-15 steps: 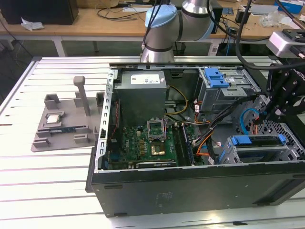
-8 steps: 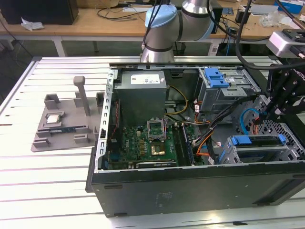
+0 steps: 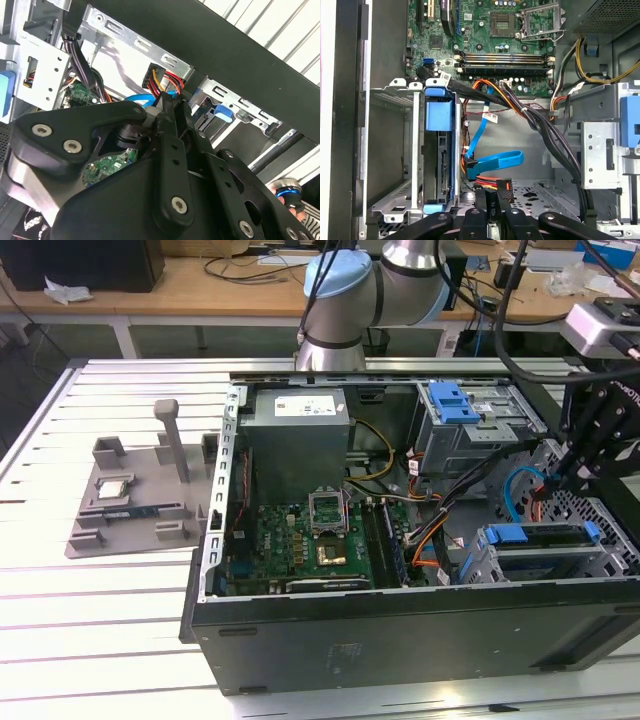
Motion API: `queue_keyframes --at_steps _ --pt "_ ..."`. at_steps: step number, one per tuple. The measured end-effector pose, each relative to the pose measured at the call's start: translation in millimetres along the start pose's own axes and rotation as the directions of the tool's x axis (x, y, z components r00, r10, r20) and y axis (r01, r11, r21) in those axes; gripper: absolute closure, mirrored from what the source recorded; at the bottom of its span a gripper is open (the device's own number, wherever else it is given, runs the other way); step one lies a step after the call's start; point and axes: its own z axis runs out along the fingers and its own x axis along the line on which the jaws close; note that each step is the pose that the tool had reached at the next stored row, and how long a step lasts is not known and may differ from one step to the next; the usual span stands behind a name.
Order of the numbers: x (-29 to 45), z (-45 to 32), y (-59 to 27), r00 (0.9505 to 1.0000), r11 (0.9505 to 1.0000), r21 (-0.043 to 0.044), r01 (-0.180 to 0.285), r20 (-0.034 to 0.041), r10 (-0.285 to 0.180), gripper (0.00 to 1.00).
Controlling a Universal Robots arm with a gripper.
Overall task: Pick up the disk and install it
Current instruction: 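Insert the first disk wire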
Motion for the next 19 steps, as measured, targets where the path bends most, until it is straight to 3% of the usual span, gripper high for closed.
queue_keyframes --at_steps 4,7,11,19 --pt "7.8 0.6 7.6 1.0000 1.0000 0.0003 0.000 -0.0004 0.000 0.80" --pt "17.6 1.9 7.8 1.0000 1.0000 0.0002 0.000 -0.0007 0.000 0.80" --pt "24.7 3.8 7.7 1.0000 1.0000 0.0002 -0.003 -0.0007 0.003 0.80" --pt "26.4 4.7 7.7 1.0000 1.0000 0.0003 -0.007 -0.0004 0.007 0.80"
